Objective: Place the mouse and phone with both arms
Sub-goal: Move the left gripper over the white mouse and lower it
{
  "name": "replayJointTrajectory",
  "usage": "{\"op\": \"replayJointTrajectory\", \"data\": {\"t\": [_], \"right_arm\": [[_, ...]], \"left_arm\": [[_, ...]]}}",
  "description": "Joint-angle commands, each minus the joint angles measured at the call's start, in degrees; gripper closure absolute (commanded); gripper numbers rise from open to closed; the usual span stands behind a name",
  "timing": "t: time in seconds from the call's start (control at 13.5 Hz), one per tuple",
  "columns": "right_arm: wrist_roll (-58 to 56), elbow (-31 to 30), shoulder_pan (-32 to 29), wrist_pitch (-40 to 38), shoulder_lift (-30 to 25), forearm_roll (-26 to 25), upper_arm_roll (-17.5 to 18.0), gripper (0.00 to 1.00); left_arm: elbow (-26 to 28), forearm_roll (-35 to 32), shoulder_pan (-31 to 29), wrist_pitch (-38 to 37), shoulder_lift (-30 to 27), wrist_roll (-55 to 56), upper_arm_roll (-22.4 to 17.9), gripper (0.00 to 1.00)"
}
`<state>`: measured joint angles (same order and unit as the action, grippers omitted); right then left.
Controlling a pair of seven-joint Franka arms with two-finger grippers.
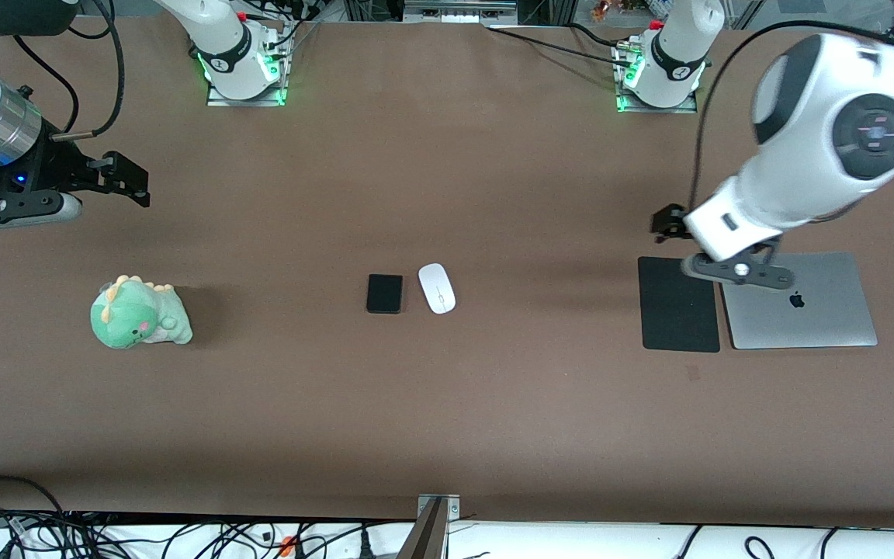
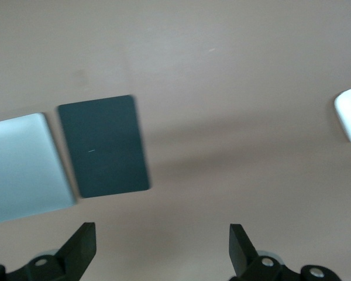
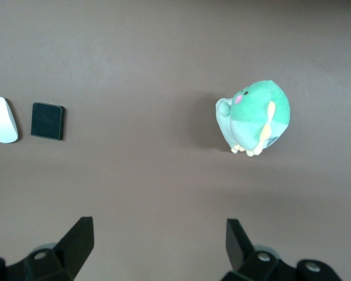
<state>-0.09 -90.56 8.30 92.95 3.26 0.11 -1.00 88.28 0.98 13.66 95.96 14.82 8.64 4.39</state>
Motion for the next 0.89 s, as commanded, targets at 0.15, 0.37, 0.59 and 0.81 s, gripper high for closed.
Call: {"op": "replayJointTrajectory", "data": {"t": [0.15, 0.37, 0.59, 0.81], "right_arm": [[0.3, 0.2, -0.3, -0.4, -0.3, 0.2, 0.1, 0.0], [0.3, 0.2, -0.2, -0.4, -0.3, 0.2, 0.2, 0.0], [0.4, 0.2, -0.2, -0.4, -0.4, 0.2, 0.2, 0.0], [0.4, 0.2, -0.2, -0.5, -0.4, 0.2, 0.2, 0.0]], "left_arm": [[-13.0, 0.0, 13.0, 4.6, 15.0, 22.3, -0.7, 0.0], [-12.3, -0.2, 18.0, 14.6, 19.3, 32.6, -0.7, 0.0], [-12.3, -3.9, 22.6, 20.3, 25.0, 40.6, -1.0, 0.0], [-12.2, -4.9, 25.4, 30.6, 30.0, 49.4, -0.9, 0.0]]}}
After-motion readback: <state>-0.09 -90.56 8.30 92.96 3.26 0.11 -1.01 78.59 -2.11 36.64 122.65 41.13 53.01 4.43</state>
